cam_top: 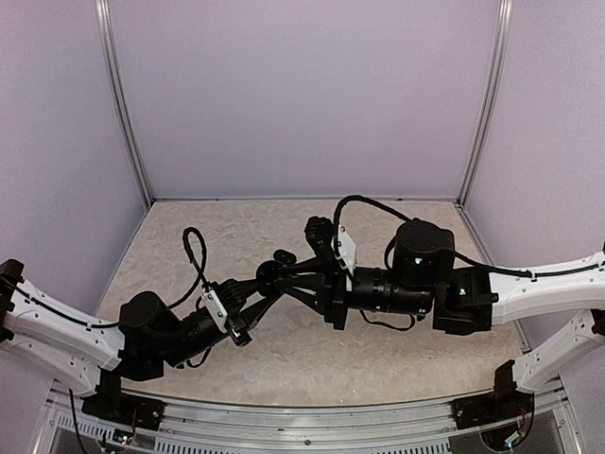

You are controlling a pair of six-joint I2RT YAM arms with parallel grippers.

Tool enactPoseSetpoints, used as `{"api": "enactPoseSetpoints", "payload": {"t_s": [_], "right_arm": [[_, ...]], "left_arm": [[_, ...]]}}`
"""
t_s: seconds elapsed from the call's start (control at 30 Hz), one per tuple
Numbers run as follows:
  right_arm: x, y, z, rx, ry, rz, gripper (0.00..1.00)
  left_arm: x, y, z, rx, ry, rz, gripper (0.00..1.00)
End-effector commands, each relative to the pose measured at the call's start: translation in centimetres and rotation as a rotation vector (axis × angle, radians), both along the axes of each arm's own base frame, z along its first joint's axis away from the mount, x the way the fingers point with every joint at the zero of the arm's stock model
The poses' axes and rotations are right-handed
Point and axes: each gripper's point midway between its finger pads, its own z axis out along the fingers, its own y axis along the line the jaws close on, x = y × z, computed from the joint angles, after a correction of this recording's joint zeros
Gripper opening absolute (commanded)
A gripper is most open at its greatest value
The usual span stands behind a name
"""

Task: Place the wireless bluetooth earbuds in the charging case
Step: Insert the right earbud into the right side groove of the charging case.

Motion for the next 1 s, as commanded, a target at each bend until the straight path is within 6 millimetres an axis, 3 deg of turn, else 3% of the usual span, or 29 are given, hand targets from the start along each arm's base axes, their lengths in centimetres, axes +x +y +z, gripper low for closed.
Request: {"api": "enactPoseSetpoints", "payload": {"t_s": [0.0,0.23,0.6,0.97], "right_arm": [[-0.8,0.7,-2.9,-0.082,0.068,0.031,0.00],[0.2,0.4,-3.0,-0.072,0.087,-0.031,0.00],[2.1,-2.3,2.3,0.122,0.132,-0.176,0.00],[2.9,-1.5,2.2,0.175,0.233,-0.217,0.00]], "left_arm": [[0.0,0.8,2.7,-0.108,-0.032,0.009,0.11],[-0.2,0.9,2.7,-0.113,-0.032,0.001,0.11],[0.3,1.2,2.4,-0.116,-0.029,0.034,0.11],[0.7,1.2,2.2,-0.114,-0.025,0.058,0.11]]}}
